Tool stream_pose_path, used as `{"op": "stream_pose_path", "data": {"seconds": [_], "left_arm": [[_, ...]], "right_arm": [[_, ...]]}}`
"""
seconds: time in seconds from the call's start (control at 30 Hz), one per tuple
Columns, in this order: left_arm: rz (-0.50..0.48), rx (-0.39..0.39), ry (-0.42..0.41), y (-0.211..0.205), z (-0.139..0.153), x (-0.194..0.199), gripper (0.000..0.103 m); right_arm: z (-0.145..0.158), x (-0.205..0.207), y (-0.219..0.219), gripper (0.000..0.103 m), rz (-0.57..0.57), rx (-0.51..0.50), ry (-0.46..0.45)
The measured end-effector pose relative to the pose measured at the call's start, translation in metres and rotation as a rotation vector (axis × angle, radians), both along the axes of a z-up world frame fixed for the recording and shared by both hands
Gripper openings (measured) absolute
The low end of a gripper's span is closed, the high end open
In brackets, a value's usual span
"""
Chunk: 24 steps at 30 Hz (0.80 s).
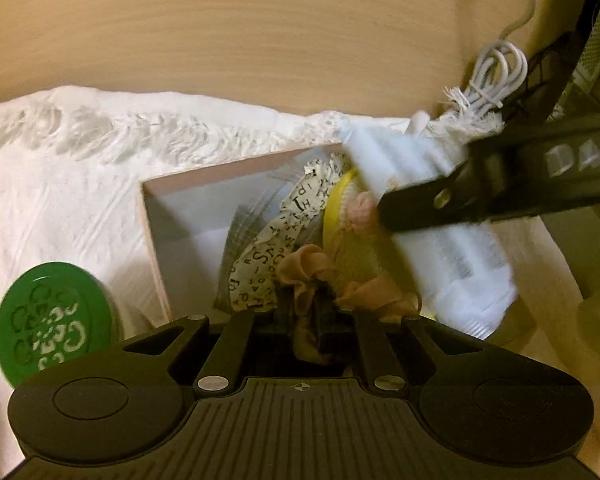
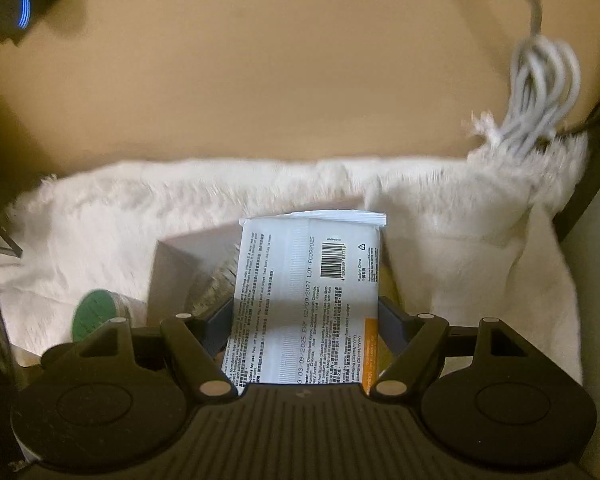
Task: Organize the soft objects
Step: 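Carry the scrunchie and wipes packet into the pink box and open both grippers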
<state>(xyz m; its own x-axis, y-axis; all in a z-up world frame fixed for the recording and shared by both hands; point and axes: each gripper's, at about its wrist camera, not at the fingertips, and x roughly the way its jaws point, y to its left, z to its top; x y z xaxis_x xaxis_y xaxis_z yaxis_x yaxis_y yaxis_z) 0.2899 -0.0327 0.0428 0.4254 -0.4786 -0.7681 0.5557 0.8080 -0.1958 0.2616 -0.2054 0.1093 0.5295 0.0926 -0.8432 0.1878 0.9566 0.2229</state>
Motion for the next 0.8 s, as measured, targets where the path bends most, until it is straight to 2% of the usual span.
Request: {"op": "stream_pose_path", "data": {"seconds": [0.1,0.17,0.23,0.37,0.47,0.57,0.7,0.8], "left_arm": [[0.016,-0.046,0.024,0.005,0.002,0.003,0.012],[0.031,-0.097,0.06,0.014,0.009,0.001,0.017],[0.044,-0.137,0.016,0.024,0.02,-0.007,0.019],[0.054,-0.163,-0.088,0.039,0.04,-0.019,0.019],[0.099,-0.181,-0.098,0.048,0.048,-0.016,0.019],[0.09,-0.173,-0.064,0.049,0.049,-0.013,0.019],[-0.011,-0.12,-0.013,0.035,0.04,-0.025,0.019],[-0.041,-0.053,-0.049,0.022,0.032,-0.035,0.019]], "right_arm": [[-0.011,0.0,-0.005,0.075,-0.027,0.011,0.024],[-0.013,-0.003,-0.01,0.076,-0.04,0.018,0.016],[-0.01,-0.007,-0.013,0.075,-0.045,0.022,-0.003],[-0.01,-0.008,-0.008,0.076,-0.005,0.032,-0.03],[-0.022,-0.003,0.0,0.076,0.032,0.047,0.0],[-0.038,-0.002,0.006,0.077,0.037,0.02,0.027],[-0.039,0.0,0.002,0.077,0.038,0.034,0.03],[-0.039,0.0,-0.001,0.077,0.039,0.041,0.031]]}}
